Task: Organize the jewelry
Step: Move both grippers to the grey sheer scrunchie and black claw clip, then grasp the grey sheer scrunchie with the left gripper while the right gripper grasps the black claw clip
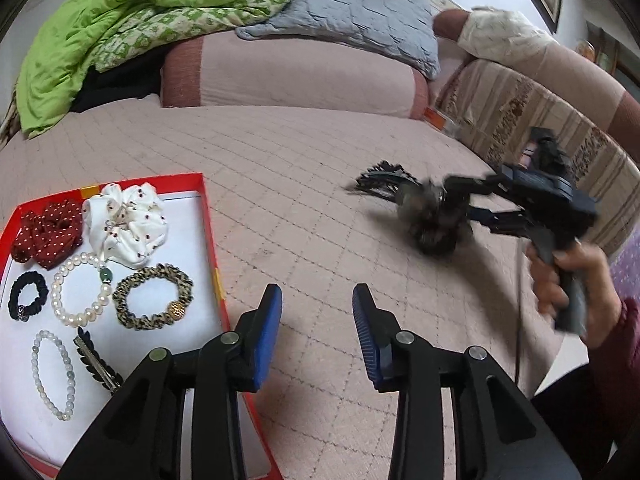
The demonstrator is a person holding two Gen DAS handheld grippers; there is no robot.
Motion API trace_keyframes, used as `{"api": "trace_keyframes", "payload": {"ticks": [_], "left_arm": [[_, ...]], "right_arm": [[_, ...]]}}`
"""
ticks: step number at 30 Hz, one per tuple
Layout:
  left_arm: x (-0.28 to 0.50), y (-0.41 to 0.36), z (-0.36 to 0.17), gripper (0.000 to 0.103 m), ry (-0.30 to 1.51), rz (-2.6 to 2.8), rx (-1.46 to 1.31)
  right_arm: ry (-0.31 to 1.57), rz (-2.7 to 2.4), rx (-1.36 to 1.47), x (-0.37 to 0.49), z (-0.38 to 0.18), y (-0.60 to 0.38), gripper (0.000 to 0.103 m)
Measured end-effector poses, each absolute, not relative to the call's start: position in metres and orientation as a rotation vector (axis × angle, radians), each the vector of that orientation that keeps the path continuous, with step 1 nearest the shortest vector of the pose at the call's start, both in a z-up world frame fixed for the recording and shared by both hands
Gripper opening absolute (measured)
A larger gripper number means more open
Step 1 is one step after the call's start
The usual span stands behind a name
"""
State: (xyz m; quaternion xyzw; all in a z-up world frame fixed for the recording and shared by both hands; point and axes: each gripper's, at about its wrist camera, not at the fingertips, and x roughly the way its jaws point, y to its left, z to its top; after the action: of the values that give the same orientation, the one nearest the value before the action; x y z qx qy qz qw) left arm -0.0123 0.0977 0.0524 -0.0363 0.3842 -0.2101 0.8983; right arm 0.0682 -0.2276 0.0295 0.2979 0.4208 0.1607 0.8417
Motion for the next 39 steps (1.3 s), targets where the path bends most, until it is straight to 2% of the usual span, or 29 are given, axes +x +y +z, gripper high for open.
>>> {"api": "trace_keyframes", "payload": {"ticks": [4,5,9,12,17,19,22,24,27,29,33,39], "left_arm": [[-0.008,0.102,0.052,0.039,0.793,-0.405,-0.104],[-0.007,0.101,0.051,0.039,0.797,-0.403,-0.103],[-0.003,0.095,0.052,0.04,0.813,-0.422,-0.137],[0.003,0.086,0.056,0.052,0.823,-0.456,-0.189],[0.021,0.047,0.06,0.061,0.852,-0.511,-0.218],[0.03,0.022,0.059,0.073,0.87,-0.53,-0.189],[0.043,-0.012,0.049,0.079,0.908,-0.515,-0.137],[0.051,-0.035,0.034,0.079,0.969,-0.459,-0.059],[0.057,-0.048,0.013,0.079,0.965,-0.369,0.042],[0.057,-0.046,0.004,0.064,0.952,-0.347,0.052],[0.053,-0.044,0.005,0.047,0.915,-0.364,0.059],[0.049,-0.038,0.011,0.044,0.89,-0.378,0.07]], "right_arm": [[0.845,0.519,0.387,0.043,0.061,-0.185,0.071],[0.836,0.502,0.366,0.041,0.063,-0.185,0.074],[0.813,0.395,0.427,0.04,0.061,-0.208,0.074],[0.772,0.34,0.531,0.041,0.061,-0.231,0.074],[0.75,0.264,0.65,0.046,0.06,-0.256,0.074],[0.752,0.255,0.673,0.046,0.059,-0.261,0.074],[0.747,0.246,0.674,0.046,0.063,-0.264,0.074],[0.744,0.243,0.667,0.046,0.064,-0.263,0.074],[0.743,0.24,0.656,0.047,0.066,-0.263,0.074],[0.746,0.245,0.652,0.048,0.065,-0.262,0.074],[0.751,0.241,0.603,0.053,0.067,-0.256,0.074],[0.766,0.235,0.523,0.069,0.064,-0.24,0.074]]}}
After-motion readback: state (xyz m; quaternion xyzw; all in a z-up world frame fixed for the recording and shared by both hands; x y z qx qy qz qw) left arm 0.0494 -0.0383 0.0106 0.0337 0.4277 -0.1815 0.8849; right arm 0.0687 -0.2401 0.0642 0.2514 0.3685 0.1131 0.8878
